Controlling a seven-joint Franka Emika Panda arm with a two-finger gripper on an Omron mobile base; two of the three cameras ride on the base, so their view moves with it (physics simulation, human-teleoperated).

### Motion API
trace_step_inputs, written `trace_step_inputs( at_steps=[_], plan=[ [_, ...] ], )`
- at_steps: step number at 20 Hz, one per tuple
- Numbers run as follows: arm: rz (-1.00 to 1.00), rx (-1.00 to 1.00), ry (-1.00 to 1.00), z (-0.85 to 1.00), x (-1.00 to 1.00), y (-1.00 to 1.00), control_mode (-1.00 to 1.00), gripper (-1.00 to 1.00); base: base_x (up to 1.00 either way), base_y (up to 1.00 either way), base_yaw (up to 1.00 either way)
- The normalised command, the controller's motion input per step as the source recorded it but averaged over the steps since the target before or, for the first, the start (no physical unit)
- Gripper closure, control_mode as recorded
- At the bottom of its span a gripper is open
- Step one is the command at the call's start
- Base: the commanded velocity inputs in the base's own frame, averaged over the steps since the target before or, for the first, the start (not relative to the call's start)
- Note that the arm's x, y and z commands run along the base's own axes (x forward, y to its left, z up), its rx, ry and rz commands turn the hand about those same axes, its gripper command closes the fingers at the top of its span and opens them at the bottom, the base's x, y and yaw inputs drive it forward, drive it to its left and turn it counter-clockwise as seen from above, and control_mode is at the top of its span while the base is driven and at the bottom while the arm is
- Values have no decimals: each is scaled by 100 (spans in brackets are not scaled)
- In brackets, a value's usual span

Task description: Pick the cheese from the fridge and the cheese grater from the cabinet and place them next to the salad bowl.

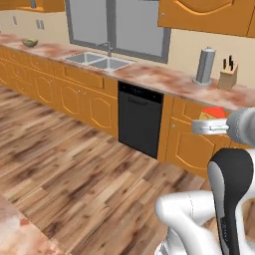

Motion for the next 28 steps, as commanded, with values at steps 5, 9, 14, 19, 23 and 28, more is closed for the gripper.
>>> trace_step_inputs(
  at_steps=[5,9,14,19,23,28],
  plan=[
    [0,0,0,0,0,0,100,100,70,-100,-11],
    [0,0,0,0,0,0,100,100,90,-67,-7],
    [0,0,0,0,0,0,100,100,100,49,-1],
    [0,0,0,0,0,0,100,100,100,97,0],
    [0,0,0,0,0,0,100,100,100,57,0],
    [0,0,0,0,0,0,100,100,100,43,-10]
  ],
)
